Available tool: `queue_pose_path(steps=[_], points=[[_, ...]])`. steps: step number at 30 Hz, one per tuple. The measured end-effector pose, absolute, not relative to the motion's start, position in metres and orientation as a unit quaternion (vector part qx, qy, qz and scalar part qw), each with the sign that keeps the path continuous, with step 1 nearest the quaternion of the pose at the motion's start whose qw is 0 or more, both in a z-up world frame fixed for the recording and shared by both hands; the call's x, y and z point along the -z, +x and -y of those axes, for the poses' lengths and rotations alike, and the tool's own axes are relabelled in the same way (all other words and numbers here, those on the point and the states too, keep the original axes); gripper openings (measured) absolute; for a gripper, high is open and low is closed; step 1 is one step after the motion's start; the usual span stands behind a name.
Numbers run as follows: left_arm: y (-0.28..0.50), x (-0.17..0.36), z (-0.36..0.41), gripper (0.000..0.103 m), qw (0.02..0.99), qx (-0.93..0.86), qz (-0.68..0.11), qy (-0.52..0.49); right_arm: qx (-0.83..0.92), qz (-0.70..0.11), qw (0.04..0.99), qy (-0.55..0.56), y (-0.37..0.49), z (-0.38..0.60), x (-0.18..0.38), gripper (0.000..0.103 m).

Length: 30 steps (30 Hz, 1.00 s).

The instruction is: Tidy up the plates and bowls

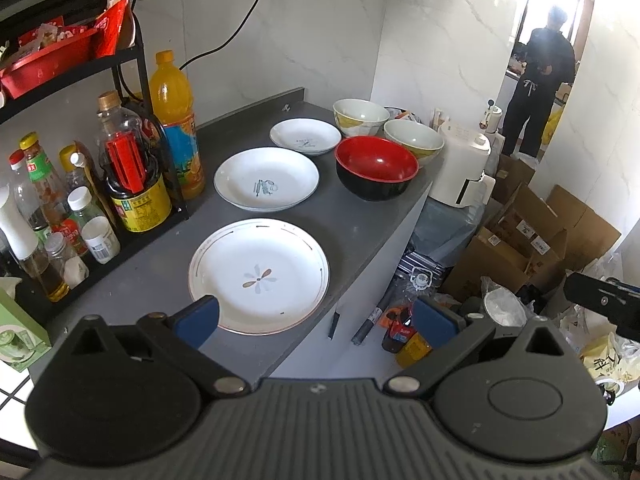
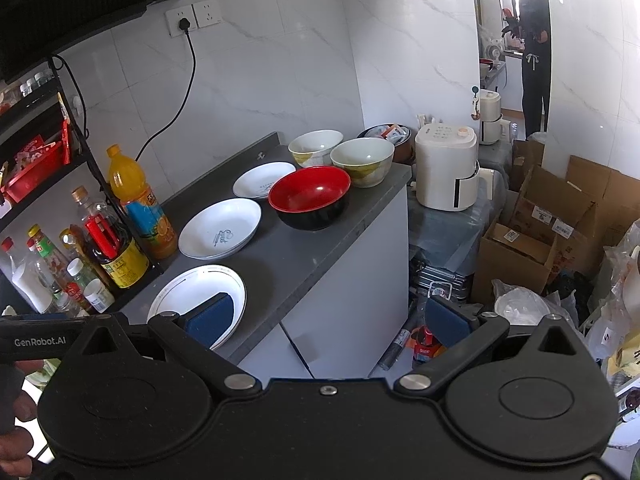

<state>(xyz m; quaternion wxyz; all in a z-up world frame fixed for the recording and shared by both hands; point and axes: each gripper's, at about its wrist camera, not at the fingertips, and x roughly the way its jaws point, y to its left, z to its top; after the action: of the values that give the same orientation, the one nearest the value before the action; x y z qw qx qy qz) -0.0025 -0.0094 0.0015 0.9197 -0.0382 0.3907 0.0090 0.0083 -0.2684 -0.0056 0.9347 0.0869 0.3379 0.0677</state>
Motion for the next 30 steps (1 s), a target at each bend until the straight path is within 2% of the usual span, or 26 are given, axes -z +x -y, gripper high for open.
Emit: queue_pose_path(steps=[30], points=[[0.005,0.0,-0.001,0.102,0.919,-0.011,-0.391,-0.04,-0.067,-0.336,0.936,0.078,0.02,0.259,0.005,0.103]])
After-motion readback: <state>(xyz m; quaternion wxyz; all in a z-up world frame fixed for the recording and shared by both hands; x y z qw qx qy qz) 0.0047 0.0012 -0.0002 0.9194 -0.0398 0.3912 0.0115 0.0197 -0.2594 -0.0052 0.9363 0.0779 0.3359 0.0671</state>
